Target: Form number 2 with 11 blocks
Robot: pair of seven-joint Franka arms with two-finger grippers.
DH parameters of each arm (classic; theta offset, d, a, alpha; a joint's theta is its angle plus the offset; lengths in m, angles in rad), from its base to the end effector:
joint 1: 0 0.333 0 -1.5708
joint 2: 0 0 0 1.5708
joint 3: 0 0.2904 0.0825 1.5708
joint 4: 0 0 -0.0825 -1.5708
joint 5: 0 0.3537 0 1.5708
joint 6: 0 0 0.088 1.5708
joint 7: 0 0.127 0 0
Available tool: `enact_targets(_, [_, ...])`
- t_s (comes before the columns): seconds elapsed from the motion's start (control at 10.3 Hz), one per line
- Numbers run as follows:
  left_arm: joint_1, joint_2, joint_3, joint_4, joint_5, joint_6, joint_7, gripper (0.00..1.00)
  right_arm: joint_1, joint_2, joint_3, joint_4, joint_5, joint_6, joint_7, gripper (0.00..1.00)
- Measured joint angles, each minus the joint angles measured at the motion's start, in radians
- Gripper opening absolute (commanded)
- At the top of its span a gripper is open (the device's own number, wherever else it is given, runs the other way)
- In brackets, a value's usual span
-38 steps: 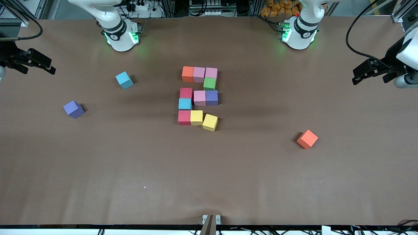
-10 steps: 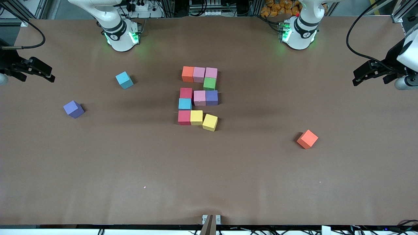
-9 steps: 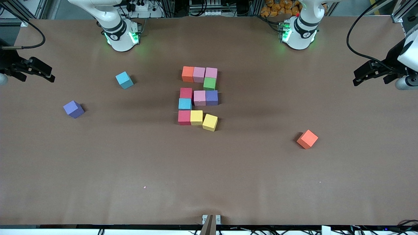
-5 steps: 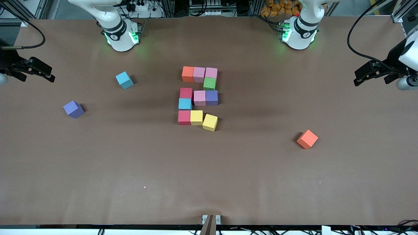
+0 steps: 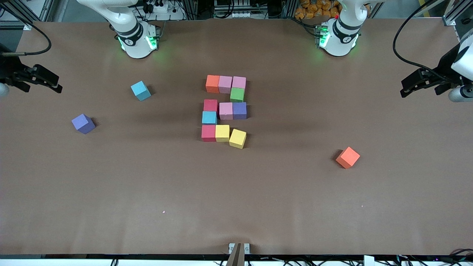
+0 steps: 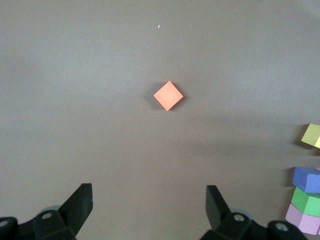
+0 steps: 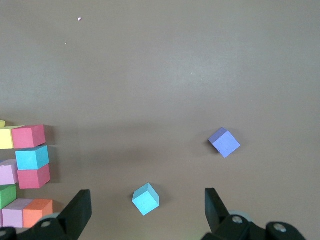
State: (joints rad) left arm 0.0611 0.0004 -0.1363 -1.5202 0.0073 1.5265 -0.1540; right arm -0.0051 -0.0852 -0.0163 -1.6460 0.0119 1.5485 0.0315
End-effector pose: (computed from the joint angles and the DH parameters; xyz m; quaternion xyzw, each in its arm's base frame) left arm 0.5191 -0.0381 0.5970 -0.9992 -0.0396 -0.0033 0.0033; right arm 0.4967 -0.0094 0.5873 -0.9996 0.0263 0.0062 0.0066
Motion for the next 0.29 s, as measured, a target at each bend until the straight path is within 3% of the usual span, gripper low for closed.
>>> enact_targets(0.29, [0.000, 0.000, -0.004, 0.000, 0.000, 0.000, 0.000, 1.00, 0.000, 0.000, 0.000, 0.000, 0.000, 0.000, 0.000, 1.00])
